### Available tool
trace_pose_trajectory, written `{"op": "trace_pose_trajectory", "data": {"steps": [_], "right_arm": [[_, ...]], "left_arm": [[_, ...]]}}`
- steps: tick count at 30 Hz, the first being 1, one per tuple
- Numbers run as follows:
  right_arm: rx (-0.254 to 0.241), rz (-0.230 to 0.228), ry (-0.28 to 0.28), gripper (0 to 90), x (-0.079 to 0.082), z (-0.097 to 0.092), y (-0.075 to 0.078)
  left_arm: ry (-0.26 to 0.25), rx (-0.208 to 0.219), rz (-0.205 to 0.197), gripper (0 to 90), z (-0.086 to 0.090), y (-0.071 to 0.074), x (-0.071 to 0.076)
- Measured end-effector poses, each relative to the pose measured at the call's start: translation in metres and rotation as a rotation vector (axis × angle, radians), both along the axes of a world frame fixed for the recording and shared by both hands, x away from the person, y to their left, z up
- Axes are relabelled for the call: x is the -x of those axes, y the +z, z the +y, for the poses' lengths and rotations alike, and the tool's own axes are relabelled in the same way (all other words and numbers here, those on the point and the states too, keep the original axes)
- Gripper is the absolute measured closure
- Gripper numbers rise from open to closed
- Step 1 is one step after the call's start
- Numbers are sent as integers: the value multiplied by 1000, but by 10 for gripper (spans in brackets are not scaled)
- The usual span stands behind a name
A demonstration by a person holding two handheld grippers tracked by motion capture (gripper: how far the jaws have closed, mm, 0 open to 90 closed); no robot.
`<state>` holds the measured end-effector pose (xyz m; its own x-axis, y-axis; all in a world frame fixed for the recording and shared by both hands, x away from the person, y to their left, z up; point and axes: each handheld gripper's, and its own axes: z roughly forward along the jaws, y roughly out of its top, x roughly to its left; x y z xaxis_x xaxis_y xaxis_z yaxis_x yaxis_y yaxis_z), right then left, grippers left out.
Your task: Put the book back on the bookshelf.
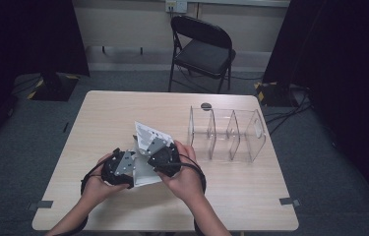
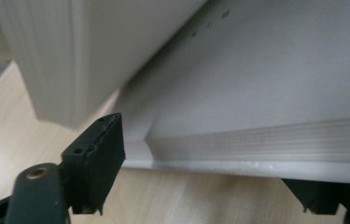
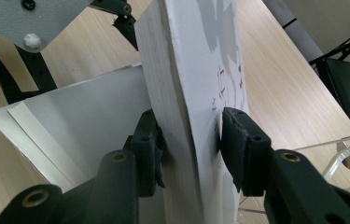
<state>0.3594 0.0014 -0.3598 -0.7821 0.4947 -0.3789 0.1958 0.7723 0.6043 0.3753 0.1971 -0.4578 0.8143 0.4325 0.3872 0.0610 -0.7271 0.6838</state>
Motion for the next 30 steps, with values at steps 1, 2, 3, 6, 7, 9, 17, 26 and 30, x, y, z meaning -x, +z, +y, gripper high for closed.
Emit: {"op": "trace_pose_trajectory", "data": {"steps": [1, 2, 3, 6, 7, 9, 17, 26, 30], "right_arm": [[5, 5, -6, 586, 0, 1, 2], [10, 6, -2, 587, -1, 2, 4], [4, 14, -4, 587, -1, 2, 5], [3, 29, -13, 587, -3, 2, 7], [2, 28, -10, 586, -3, 2, 8], [3, 30, -3, 577, -3, 3, 7], [-104, 118, 66, 339, 0, -8, -1], [-193, 142, 4, 192, 23, -64, 1], [-244, 165, -36, 192, 25, -85, -11]], "left_arm": [[-14, 4, -12, 192, 0, 1, 1], [-17, 2, -11, 189, -1, 2, 1], [-21, 10, -3, 176, -2, 3, 1], [-29, 23, 25, 161, -6, 2, 1], [-54, 8, 42, 166, -6, 2, 1], [-86, -19, -15, 327, -6, 3, 5], [-101, -21, -47, 525, -5, 11, 7], [-83, -28, -16, 532, -6, 19, 8], [-84, -50, -20, 533, -9, 20, 9]]}}
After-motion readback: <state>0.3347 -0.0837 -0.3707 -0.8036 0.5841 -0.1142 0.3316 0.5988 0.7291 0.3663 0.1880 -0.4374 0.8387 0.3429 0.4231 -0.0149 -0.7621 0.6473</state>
